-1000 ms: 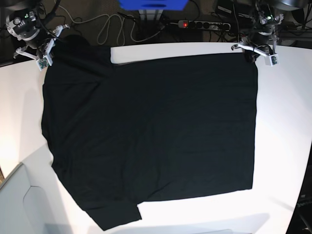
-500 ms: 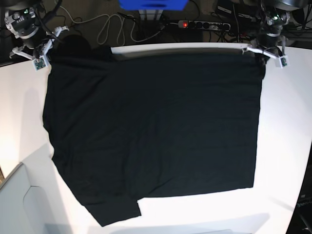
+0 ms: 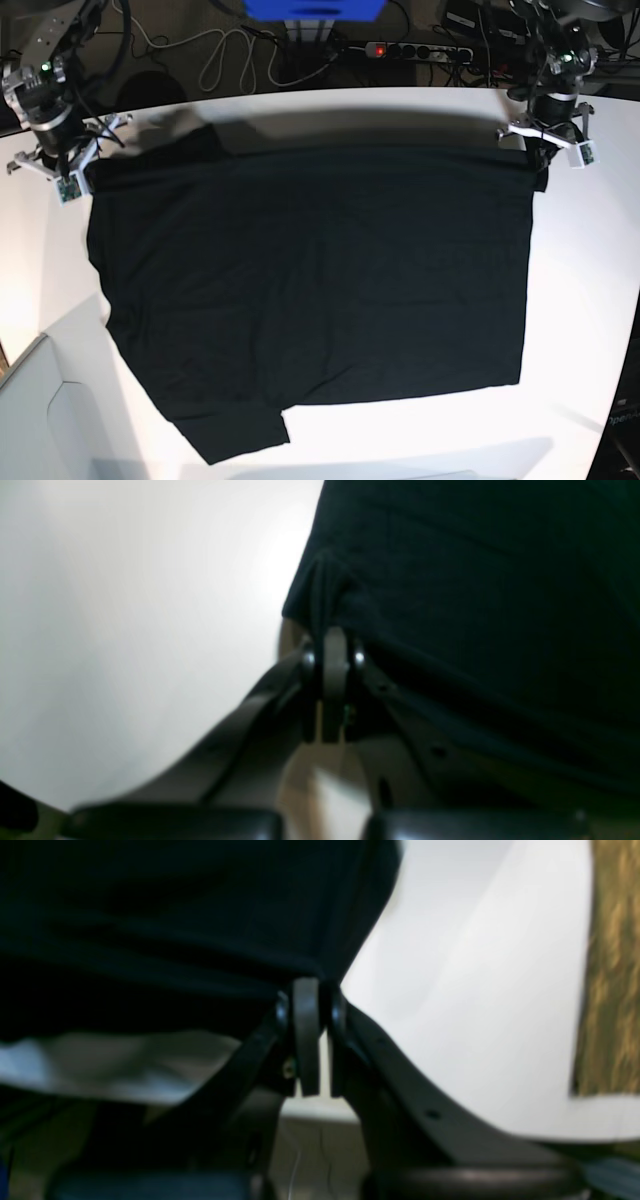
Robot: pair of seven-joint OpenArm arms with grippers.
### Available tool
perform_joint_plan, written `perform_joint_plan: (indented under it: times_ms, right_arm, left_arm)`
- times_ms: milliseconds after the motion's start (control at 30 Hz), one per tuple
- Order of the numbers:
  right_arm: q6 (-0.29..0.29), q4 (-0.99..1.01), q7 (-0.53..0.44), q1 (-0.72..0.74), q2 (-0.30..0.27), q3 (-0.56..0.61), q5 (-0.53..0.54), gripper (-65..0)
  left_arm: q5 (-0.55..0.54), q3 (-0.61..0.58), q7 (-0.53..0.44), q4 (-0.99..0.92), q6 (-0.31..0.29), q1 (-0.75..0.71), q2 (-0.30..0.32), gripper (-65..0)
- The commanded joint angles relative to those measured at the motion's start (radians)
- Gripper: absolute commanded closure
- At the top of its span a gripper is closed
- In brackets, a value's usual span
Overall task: Fold the T-shirt properly
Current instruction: 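Reach the right gripper down the shirt side and grasp the fabric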
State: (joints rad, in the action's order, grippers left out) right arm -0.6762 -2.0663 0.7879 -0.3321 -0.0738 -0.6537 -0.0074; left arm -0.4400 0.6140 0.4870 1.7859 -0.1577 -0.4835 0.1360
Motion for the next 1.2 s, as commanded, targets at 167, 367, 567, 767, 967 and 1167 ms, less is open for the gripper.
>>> perform_joint_plan:
  times_ms: [167,367,567,767,967,1167]
  right_arm:
    - [-0.022,0.049,0.026,0.149,-0.047,0.111,-0.050,-0.1]
    - [-0.022,0.171,0.028,0.296,-0.048,0.163,-0.139,-0.1]
    - [-0.022,0.278,0.025,0.423,-0.048,0.199,-0.171,-0.1]
    - [-0.022,0.355,0.023,0.517,-0.048,0.203,-0.171,-0.1]
    - [-0.022,0.427,0.020,0.568,-0.056,0.203,-0.171,-0.1]
    - [-0.022,0.450,0.023,0.577,-0.057,0.213,-0.171,-0.1]
  left_arm:
    - [-0.004,0.010,-0.026,0.010,0.002,0.084,0.021,0.0]
    - [-0.004,0.004,-0.024,0.010,0.002,0.154,0.021,0.0]
    - [-0.004,0.002,-0.024,-0.054,0.002,0.230,0.023,0.0]
    - [-0.004,0.002,-0.024,-0.143,0.002,0.292,0.023,0.0]
    - [-0.004,0.002,-0.024,-0.189,0.002,0.352,0.023,0.0]
    - [-0.003,0.002,-0.024,-0.196,0.004,0.366,0.023,0.0]
